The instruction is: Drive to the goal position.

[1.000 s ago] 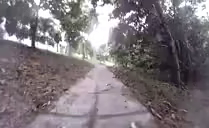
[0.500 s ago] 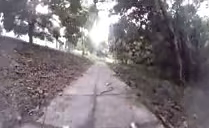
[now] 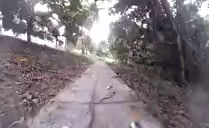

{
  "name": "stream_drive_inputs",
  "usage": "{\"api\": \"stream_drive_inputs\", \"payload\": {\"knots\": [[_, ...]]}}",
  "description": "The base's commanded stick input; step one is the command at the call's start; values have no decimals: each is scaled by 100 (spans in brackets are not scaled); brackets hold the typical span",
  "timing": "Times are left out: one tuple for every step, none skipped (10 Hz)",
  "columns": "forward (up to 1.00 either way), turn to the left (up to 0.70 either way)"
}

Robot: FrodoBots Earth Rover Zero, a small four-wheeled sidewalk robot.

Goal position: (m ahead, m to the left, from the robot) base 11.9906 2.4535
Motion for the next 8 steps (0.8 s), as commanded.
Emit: {"api": "stream_drive_inputs", "payload": {"knots": [[70, 0], [70, 0], [70, 0], [70, 0], [70, 0], [70, 0], [70, 0], [70, 0]]}}
